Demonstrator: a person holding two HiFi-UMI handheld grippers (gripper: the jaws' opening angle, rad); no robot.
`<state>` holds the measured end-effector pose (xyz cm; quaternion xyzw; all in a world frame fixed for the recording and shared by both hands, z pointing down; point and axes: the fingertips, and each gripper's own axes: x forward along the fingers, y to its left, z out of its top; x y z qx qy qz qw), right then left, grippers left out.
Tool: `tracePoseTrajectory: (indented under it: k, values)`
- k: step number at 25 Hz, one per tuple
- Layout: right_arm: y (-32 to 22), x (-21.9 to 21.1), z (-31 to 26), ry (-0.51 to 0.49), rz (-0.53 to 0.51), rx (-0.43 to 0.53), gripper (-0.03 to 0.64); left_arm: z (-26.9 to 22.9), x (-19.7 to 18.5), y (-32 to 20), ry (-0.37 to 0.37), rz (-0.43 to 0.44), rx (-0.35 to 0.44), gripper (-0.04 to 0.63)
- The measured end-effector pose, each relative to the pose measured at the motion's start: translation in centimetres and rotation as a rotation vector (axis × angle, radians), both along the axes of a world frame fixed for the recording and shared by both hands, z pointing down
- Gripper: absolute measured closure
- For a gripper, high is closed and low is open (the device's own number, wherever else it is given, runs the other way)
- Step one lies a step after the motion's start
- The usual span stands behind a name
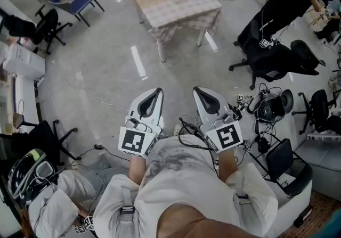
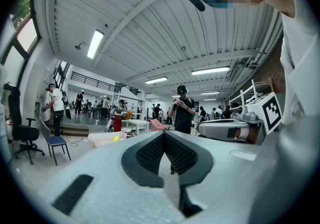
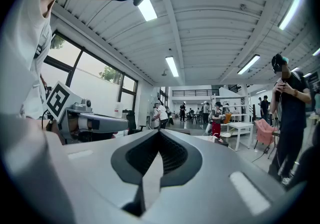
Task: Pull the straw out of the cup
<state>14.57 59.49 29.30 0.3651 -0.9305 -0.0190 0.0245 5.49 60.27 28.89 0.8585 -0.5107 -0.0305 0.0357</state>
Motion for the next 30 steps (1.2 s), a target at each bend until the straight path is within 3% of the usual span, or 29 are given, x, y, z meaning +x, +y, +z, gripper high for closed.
tracePoseTrajectory:
  k: [5,9,18,30]
  values:
    - [1.1,2.5,0.8,-0.001,-0.007,0.001,0.609,0.4,2.7,1.0,-0.008,-0.003,0.009,0.598]
    - [2.3,2.5,0.7,-0.004,-0.014,0.032,0.607,0.8,2.7,2.2,-0.017,-0.019,0.002,0.598]
    - [-2.1,1.6,1.4,0.010,-0.045,-0.003,0.607,1.0,1.2,-1.2,-0.023,-0.080,-0.021,0.598]
    - [-10.1,-2.0,2.6,0.043,-0.012,-0.034,0.607,2.8,-2.6,-8.7,-0.028,-0.043,-0.068,0.598]
